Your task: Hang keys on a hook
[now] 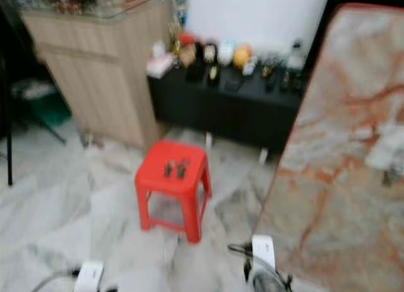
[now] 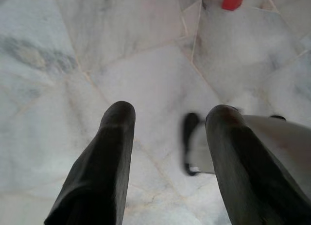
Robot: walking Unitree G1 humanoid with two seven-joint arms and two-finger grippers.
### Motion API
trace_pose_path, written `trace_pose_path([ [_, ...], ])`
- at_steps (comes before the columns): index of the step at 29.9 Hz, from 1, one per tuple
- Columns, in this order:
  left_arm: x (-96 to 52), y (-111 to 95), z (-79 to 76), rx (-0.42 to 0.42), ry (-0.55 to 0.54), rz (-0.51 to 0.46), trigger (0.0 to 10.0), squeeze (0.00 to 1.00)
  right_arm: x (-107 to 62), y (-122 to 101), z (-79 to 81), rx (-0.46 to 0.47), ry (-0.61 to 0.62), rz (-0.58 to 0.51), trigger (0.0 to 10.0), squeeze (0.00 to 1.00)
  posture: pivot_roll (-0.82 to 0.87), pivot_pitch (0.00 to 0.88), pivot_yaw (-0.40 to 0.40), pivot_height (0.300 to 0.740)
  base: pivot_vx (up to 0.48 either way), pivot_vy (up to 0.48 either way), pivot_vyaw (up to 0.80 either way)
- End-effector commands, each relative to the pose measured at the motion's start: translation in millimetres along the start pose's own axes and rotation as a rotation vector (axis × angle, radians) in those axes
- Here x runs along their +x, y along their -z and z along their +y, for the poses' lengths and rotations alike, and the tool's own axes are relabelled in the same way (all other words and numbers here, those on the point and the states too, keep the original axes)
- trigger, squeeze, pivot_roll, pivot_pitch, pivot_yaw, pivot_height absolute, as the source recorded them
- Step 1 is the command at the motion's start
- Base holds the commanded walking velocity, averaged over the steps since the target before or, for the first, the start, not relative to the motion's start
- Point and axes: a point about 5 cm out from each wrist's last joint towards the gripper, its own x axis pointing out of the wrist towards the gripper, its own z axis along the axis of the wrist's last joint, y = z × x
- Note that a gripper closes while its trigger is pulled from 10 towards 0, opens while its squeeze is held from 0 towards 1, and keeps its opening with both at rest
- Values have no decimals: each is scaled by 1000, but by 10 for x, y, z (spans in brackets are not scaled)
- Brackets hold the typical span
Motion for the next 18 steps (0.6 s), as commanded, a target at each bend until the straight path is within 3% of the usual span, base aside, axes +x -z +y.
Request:
trace_pose_path([
  [1,-4,14,31,2,-9,13,10000,0,0,-26,36,17,-5,-7,10000,0,116,47,-78,740,0,311,0],
  [18,-2,-2,49,-1,-16,8,10000,0,-1,-40,47,46,-3,-25,10000,0,118,65,-76,740,0,311,0],
])
